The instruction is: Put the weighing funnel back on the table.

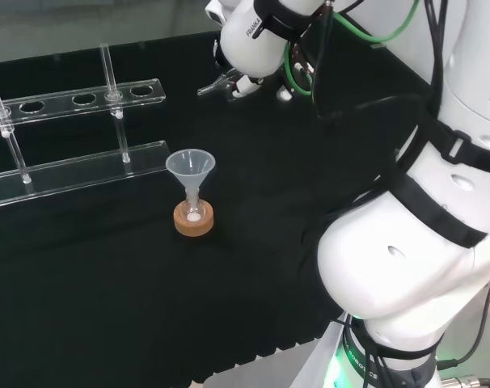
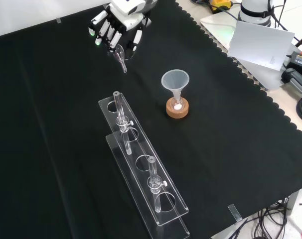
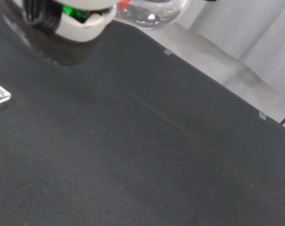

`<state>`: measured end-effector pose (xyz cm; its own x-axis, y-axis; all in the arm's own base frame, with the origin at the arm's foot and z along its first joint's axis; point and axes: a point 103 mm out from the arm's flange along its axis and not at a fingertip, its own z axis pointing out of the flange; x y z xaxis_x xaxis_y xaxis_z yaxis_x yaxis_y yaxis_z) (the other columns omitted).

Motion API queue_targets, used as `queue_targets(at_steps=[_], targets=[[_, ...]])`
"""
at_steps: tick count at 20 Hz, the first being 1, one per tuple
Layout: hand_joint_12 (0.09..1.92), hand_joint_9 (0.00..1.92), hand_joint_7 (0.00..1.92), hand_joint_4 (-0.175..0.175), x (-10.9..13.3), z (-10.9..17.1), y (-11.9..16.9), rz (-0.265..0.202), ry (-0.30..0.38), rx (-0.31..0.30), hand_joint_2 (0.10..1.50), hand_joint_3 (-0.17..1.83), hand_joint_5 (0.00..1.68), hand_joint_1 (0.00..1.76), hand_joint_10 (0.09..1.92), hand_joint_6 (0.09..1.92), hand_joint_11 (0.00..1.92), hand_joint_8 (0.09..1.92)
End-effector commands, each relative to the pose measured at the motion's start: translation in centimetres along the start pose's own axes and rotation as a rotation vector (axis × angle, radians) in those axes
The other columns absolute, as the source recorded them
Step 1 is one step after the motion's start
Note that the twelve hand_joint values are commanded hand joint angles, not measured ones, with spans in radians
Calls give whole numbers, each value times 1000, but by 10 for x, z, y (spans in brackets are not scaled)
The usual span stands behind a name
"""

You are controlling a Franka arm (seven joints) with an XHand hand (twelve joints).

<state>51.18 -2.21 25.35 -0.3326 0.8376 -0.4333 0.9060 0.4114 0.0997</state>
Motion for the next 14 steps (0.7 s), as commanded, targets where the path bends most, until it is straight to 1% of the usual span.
queue_targets(at_steps=[1,8,12,14], targets=[[1527,1149,1645,175,-8,11,5,2,-10,11,809,358,1272,1092,109,562,154,87],[1527,1150,1646,175,-19,33,7,19,-16,30,807,361,1272,1092,109,562,155,87],[1527,1150,1646,175,-19,38,11,11,-30,39,806,363,1273,1093,109,562,155,87],[1526,1151,1646,175,-22,46,11,20,-21,41,805,364,1273,1093,109,562,155,87]])
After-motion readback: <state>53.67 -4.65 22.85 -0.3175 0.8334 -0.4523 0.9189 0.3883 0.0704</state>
